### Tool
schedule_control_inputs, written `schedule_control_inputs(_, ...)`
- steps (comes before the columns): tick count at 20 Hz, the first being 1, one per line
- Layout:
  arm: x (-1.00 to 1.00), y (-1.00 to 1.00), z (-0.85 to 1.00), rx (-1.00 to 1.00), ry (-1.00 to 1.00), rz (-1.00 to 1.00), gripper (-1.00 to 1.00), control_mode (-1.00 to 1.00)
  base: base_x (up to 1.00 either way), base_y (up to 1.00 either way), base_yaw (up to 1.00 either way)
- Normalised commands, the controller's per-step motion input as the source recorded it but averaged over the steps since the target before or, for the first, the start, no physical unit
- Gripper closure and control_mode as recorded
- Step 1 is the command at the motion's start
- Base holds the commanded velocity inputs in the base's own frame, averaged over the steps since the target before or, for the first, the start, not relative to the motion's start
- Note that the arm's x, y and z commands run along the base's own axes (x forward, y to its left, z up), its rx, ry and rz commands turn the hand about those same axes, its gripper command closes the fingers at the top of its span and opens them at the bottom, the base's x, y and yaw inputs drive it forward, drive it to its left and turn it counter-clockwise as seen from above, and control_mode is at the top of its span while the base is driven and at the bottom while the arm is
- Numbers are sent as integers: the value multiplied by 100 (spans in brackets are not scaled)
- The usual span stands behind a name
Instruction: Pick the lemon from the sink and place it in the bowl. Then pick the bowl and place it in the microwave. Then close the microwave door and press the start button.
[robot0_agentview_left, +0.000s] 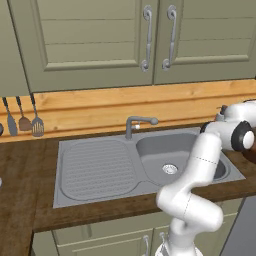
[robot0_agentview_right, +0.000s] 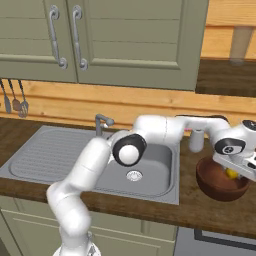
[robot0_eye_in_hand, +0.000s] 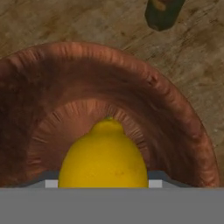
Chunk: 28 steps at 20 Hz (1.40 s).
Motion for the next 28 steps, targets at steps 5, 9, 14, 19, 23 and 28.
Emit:
schedule_control_inputs(5,1,13,-59,0,1,0,100,-100,0,0,0)
schedule_control_inputs(9,0,28,-56,0,0,-3,-100,-100,0,0,0)
schedule_control_inputs(14,0,41,-25,0,-1,-7,-100,-100,0,0,0)
schedule_control_inputs(19,-3,38,0,0,-5,-12,-100,-100,0,0,0)
schedule_control_inputs(23,-10,24,1,0,-10,-16,-100,-100,0,0,0)
schedule_control_inputs(28,-45,0,55,1,-14,-23,-100,-100,0,0,0)
